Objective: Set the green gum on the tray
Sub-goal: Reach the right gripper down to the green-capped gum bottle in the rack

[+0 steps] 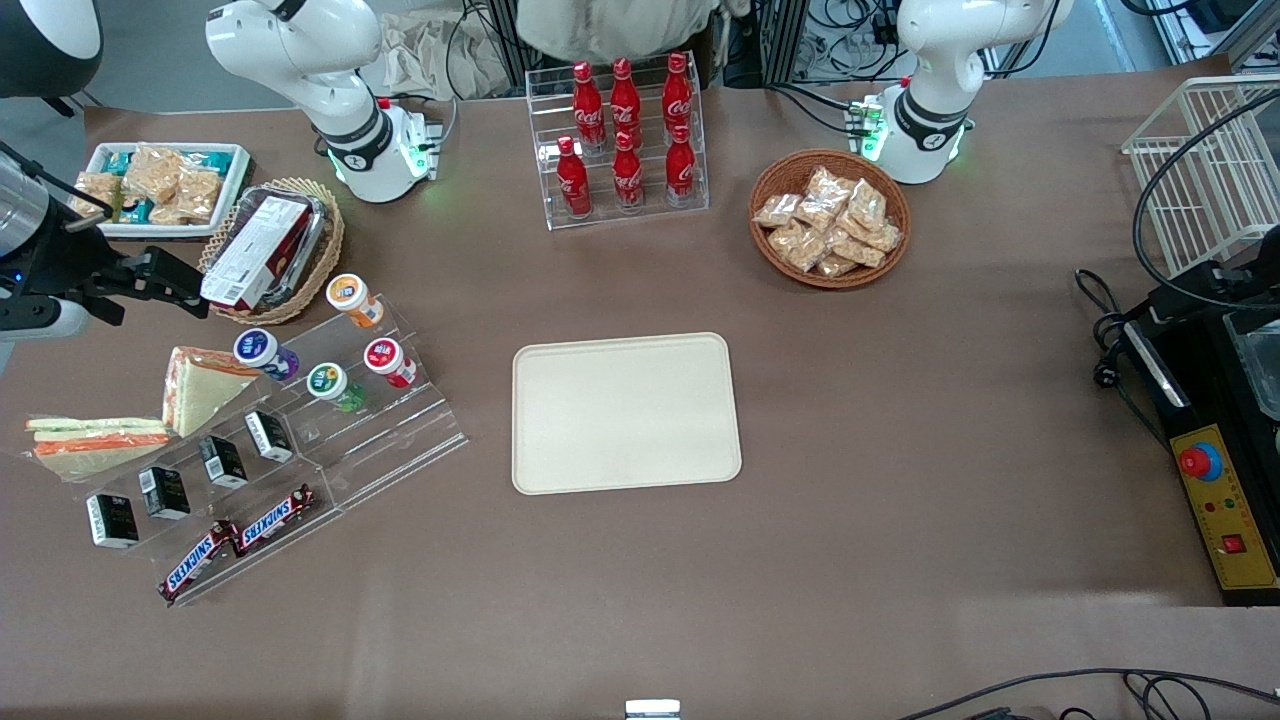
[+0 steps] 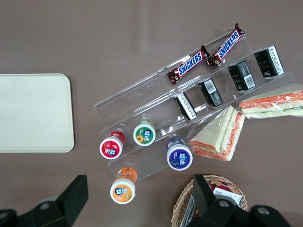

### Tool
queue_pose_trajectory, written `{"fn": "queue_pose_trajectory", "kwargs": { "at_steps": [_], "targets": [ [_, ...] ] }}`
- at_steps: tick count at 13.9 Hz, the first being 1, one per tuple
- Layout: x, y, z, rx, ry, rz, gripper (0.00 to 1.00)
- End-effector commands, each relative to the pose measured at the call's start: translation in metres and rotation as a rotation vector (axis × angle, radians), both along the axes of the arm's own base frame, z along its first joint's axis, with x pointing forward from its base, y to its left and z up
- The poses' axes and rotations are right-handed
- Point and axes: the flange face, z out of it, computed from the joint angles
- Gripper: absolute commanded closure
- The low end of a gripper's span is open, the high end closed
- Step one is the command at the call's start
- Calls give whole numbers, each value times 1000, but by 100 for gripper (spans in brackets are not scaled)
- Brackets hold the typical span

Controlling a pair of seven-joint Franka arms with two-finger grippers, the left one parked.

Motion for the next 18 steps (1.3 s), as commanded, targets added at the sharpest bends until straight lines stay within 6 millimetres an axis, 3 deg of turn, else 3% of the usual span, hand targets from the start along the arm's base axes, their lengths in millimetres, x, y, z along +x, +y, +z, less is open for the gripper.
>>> {"fn": "queue_pose_trajectory", "kwargs": {
  "at_steps": [1, 3, 6, 11, 13, 18],
  "targets": [
    [1, 0, 2, -1, -10, 8, 1],
    [4, 1, -3, -3, -3, 18, 1],
    [17, 2, -36, -14, -8, 68, 1],
    [16, 2, -162, -19, -61, 171, 1],
    [11, 3, -202, -23, -86, 202, 1],
    [2, 4, -264, -27, -93, 230, 1]
  ]
}}
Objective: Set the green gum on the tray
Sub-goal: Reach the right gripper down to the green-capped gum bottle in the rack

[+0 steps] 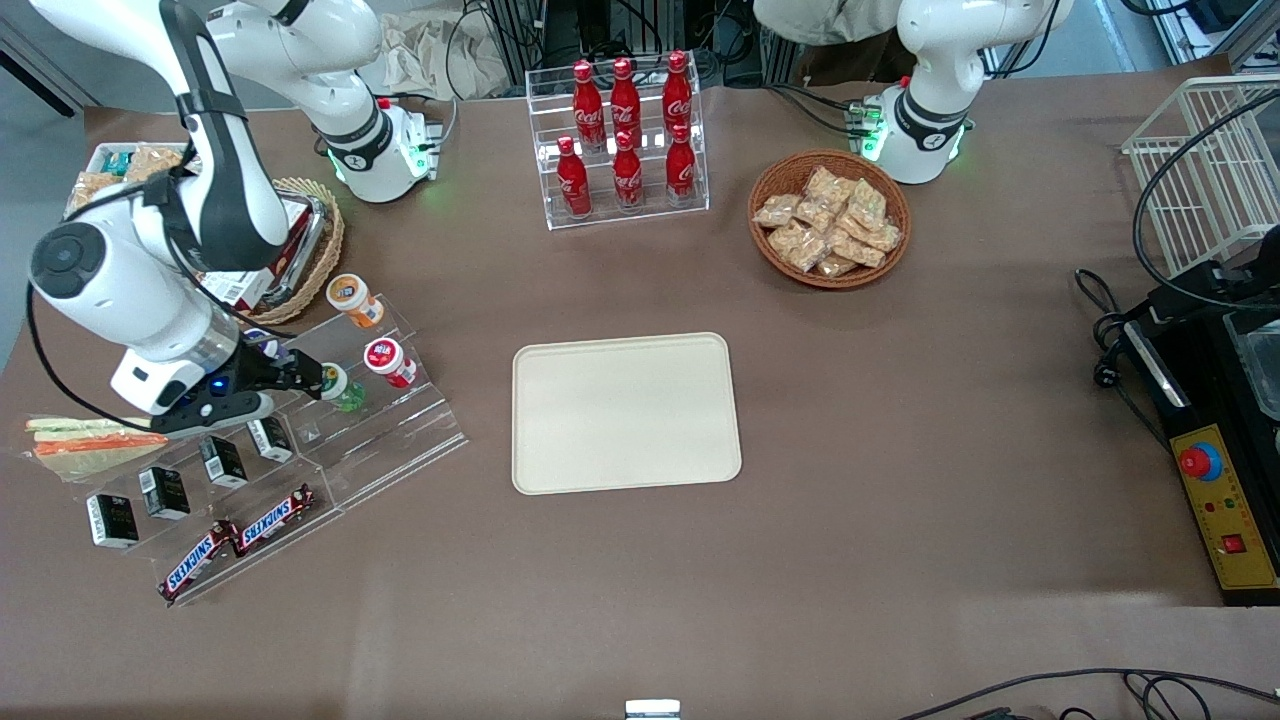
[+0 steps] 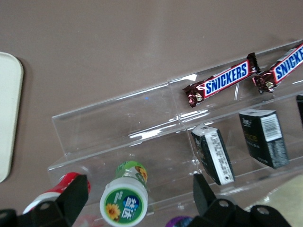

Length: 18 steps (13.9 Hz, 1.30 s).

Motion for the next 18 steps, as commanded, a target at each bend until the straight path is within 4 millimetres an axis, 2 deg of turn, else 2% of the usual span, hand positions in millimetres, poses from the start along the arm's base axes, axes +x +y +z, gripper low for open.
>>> {"fn": "queue_pose_trajectory", "kwargs": {
  "at_steps": [1, 3, 6, 12, 13, 14, 15, 16, 18],
  "targets": [
    [-8, 0, -23, -13, -11, 37, 1],
    [-20, 3, -39, -13, -8, 43, 1],
    [-31, 7, -51, -12, 1, 49, 1],
    [-41, 7, -60, -12, 13, 51, 1],
    [-41, 7, -61, -12, 15, 51, 9],
    [-41, 7, -61, -12, 16, 49, 31],
    [-41, 7, -61, -12, 18, 49, 48],
    [-42, 7, -61, -12, 20, 49, 59],
    [-41, 7, -60, -12, 18, 48, 73]
  ]
}}
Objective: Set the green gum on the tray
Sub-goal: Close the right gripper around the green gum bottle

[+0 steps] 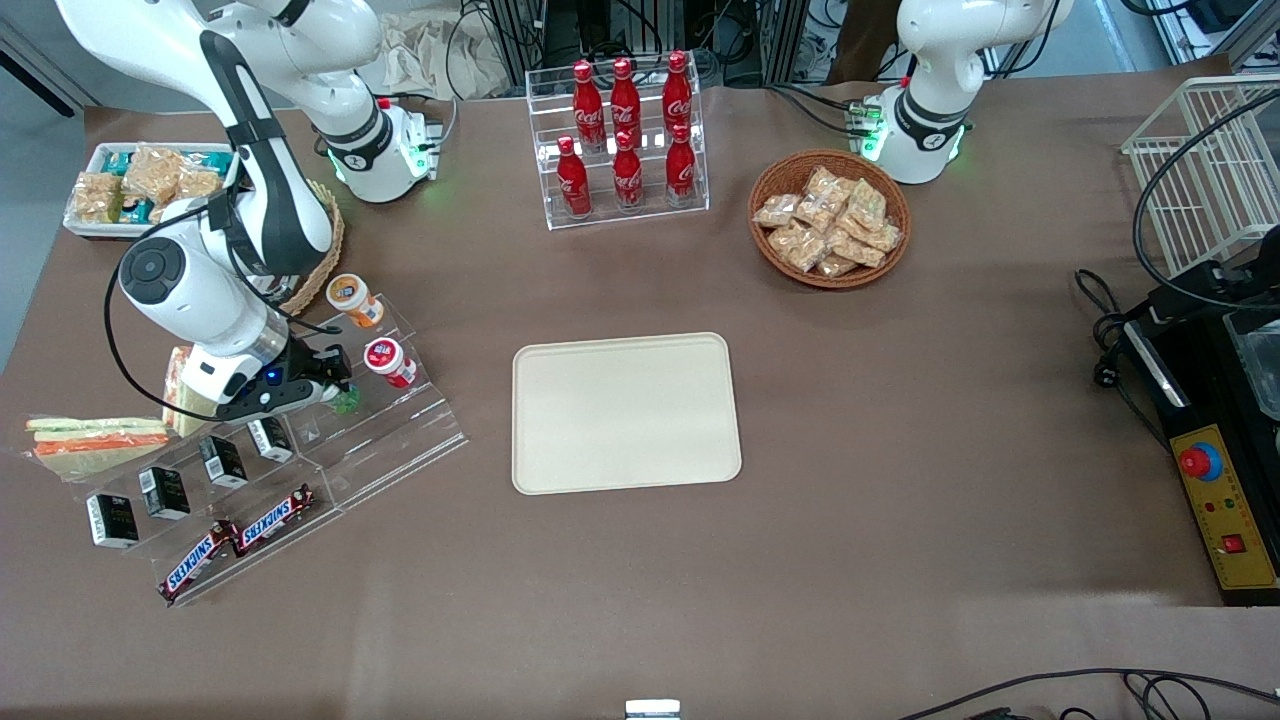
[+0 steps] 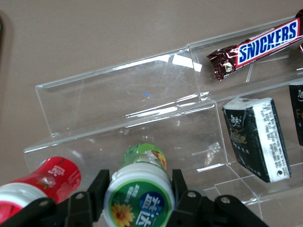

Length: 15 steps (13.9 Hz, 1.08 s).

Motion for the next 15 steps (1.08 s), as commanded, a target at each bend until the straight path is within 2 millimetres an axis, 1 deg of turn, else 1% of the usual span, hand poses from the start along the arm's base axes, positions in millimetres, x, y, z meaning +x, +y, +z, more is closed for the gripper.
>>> {"fn": "queue_pose_trajectory", "kwargs": {
  "at_steps": [1, 3, 4, 5, 6, 8, 10, 11, 13, 14, 15],
  "targets": [
    [-5, 0, 5, -6, -18, 7, 73],
    [-4, 0, 7, -5, -19, 0, 73],
    [-1, 0, 13, -4, -27, 0, 73],
    [5, 2, 25, -4, -39, 3, 73],
    [12, 2, 41, -1, -28, 1, 73],
    [30, 5, 86, 5, 20, -6, 73],
    [42, 8, 133, 5, 46, -21, 73],
    [44, 20, 153, 6, 62, -15, 73],
    [45, 38, 202, 21, 88, -41, 73],
    [42, 57, 229, 31, 96, -52, 73],
    [38, 71, 252, 35, 104, -80, 73]
  ]
}}
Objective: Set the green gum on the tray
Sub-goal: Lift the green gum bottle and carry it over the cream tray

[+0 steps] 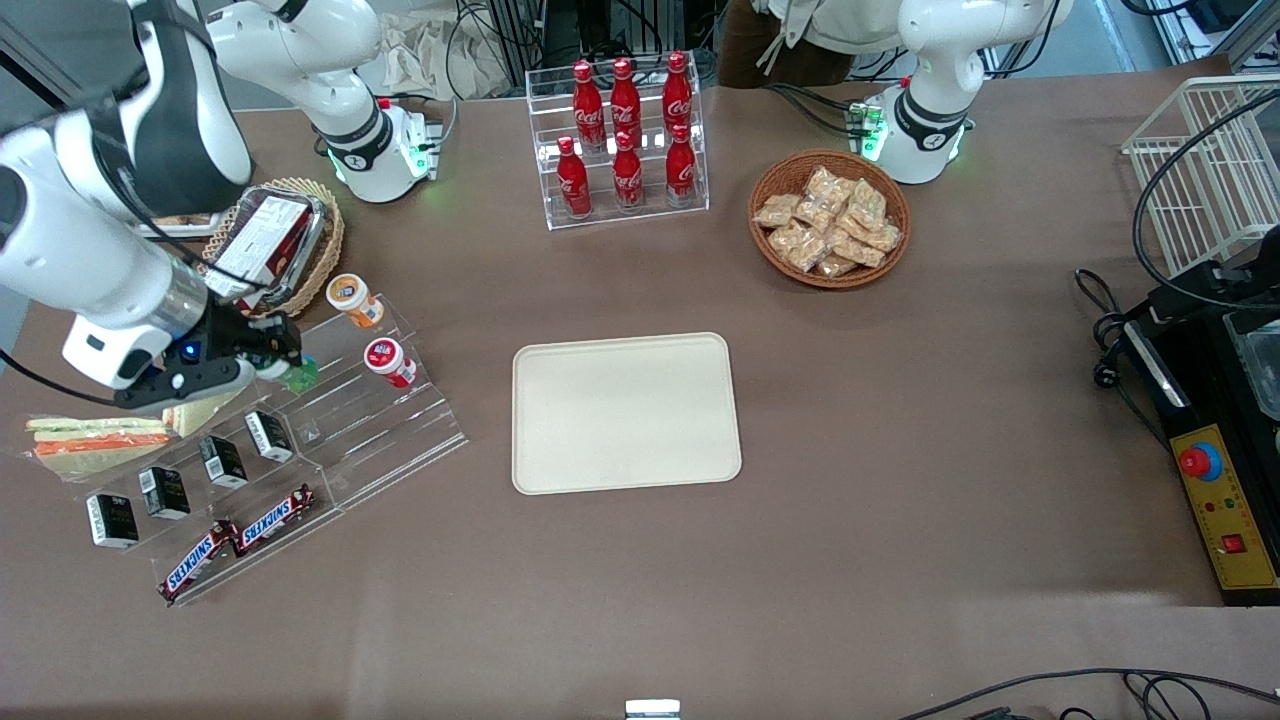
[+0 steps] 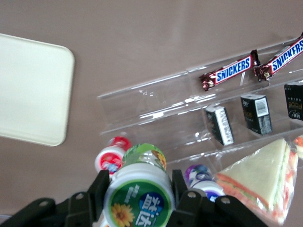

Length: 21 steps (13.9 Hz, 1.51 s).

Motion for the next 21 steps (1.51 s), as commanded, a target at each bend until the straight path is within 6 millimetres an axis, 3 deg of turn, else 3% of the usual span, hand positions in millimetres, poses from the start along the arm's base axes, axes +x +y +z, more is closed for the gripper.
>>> {"fn": "queue_pose_trajectory", "kwargs": {
  "at_steps": [1, 3, 5, 9, 12, 15, 18, 21],
  "targets": [
    [-4, 43, 61, 14, 18, -77, 73],
    [-15, 84, 80, 34, 12, -152, 73],
    [-27, 130, 82, 43, 18, -257, 73],
    [-40, 222, 60, 72, -14, -460, 72],
    [-41, 279, 17, 78, -22, -574, 72],
    [-47, 325, -56, 83, -50, -656, 72],
    [-52, 349, -129, 54, -116, -680, 72],
    [-56, 360, -175, 30, -125, -661, 72]
  ]
}}
